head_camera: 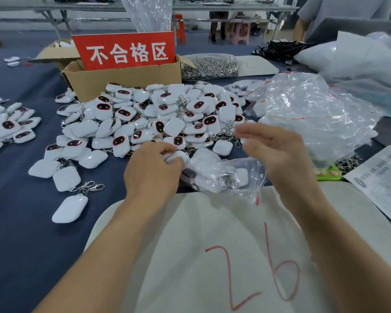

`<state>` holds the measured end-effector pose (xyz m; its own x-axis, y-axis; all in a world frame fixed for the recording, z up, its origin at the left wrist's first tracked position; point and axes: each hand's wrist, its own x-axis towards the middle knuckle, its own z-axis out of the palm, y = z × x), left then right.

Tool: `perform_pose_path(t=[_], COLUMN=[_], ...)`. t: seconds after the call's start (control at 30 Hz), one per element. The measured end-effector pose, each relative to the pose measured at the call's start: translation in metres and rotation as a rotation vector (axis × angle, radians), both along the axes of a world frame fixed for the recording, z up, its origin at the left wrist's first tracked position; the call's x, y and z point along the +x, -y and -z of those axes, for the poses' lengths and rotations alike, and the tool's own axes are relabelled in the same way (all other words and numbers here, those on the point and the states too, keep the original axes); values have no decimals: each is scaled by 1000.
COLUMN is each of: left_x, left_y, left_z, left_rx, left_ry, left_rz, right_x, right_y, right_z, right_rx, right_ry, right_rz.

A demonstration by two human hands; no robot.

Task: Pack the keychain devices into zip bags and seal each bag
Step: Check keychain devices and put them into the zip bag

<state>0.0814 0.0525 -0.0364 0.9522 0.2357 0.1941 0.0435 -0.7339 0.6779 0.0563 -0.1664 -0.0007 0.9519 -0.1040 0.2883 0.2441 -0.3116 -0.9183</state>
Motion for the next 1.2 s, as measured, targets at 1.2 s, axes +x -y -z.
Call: perform_pose_path(t=[1.2], left_x=[-24], left_y=[37], left_z=[-18], left_rx=[-913], left_ry=[86], left_rz=[401], right_x=[-10], right_y=[-22], right_z=[1], right_rx=[598], right_ry=[-259], right_rz=[-405])
